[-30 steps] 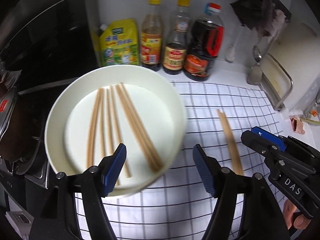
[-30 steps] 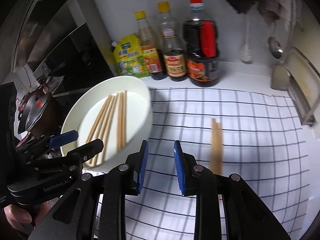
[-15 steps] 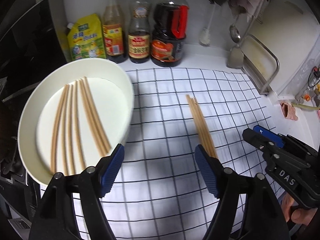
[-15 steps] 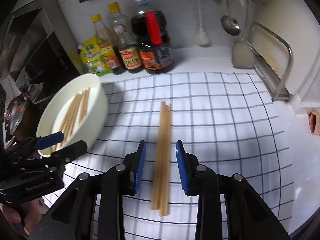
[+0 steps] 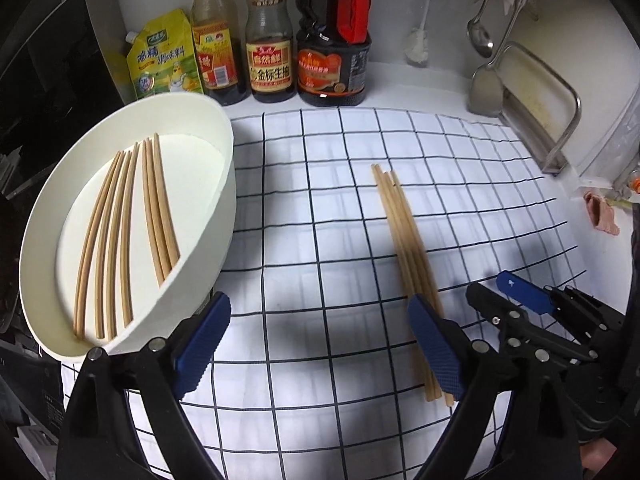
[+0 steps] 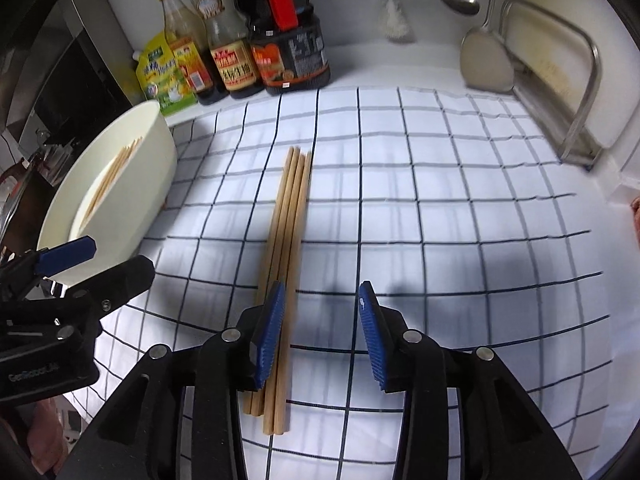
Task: Organize utensils
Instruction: 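Move both tools back over the remaining chopsticks on the mat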
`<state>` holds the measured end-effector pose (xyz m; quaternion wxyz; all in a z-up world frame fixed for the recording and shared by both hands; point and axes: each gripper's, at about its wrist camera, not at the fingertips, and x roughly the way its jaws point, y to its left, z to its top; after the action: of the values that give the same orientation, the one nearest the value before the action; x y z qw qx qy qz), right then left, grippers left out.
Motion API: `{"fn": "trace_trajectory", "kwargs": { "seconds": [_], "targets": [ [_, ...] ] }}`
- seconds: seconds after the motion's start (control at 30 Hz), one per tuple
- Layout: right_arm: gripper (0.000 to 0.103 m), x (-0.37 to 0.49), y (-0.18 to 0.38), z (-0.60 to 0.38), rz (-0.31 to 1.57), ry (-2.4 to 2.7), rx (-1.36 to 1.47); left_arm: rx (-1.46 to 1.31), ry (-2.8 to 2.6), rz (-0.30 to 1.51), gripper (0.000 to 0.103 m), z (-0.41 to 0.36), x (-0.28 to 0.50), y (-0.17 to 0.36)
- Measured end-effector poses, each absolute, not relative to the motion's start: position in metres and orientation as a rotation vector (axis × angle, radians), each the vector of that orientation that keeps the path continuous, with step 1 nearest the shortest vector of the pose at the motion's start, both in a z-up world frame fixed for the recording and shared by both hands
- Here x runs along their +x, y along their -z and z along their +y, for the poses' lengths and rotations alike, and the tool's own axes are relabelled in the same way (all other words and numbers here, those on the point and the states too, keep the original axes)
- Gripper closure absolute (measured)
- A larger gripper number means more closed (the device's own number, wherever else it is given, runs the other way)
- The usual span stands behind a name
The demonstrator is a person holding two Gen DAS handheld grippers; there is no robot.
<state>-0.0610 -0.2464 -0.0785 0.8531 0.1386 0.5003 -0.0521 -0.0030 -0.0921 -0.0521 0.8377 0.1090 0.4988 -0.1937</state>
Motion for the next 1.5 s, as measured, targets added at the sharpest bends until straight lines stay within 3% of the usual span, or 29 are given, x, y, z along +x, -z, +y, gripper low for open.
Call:
{"fn": "trace_trajectory", "kwargs": {
  "seconds": [0.4, 1.5],
  "targets": [
    [0.066, -0.054, 0.105, -0.238, 1.093, 0.091, 0.259, 0.222, 0.383, 1.089, 0.015, -0.086, -0.001, 0.069],
    [0.066, -0.057, 0.103, -0.248, 1.092, 0.108, 0.161, 0.23, 0.415, 1.096, 0.015, -0.107, -0.001, 0.079]
  ]
}}
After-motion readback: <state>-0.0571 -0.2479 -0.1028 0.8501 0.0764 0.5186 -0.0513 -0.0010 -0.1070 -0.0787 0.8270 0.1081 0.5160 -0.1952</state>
